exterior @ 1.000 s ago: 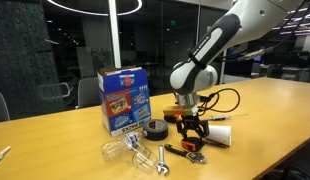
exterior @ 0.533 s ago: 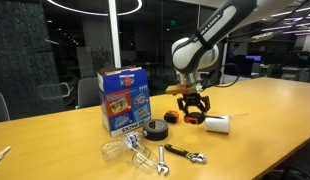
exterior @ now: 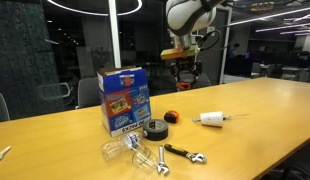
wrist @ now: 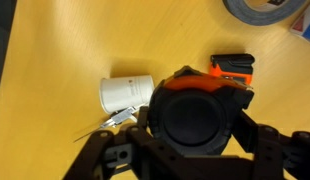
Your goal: Put the measuring tape that is near the white cup in the box
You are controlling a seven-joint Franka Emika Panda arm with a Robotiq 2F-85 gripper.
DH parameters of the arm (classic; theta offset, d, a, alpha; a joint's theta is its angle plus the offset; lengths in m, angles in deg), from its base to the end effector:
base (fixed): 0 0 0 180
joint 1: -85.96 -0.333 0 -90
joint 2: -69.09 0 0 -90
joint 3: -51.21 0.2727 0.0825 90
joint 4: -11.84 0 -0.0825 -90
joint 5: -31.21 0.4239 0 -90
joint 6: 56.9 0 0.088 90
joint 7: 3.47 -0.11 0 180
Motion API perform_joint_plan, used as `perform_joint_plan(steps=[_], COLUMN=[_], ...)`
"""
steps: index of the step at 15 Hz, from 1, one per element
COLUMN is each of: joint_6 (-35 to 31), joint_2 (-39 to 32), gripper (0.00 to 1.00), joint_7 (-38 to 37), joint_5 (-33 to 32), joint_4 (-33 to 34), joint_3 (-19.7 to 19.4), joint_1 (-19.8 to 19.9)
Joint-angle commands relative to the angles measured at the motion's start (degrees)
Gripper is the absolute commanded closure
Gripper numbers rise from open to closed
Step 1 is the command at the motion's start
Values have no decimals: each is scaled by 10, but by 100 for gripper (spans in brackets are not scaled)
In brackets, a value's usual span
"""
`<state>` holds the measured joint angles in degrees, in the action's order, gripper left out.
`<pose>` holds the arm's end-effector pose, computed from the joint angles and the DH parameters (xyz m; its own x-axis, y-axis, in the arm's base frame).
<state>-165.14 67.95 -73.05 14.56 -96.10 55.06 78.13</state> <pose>0.5949 0.1003 0.4352 0.6016 -0.7609 0.2432 -0.7970 -0.5921 0.1192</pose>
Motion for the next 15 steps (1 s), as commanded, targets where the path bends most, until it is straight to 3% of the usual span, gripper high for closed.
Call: perform_joint_plan(steps=[1,5,15], joint_6=[13,-22,-76], joint_2=[-19,-53,-183], gripper=[44,44,44], joint_7=[65,158,338], joint_5=[0,32,34], joint_4=[85,160,348], joint_3=[15,26,36], joint_1=[0,-5,-50])
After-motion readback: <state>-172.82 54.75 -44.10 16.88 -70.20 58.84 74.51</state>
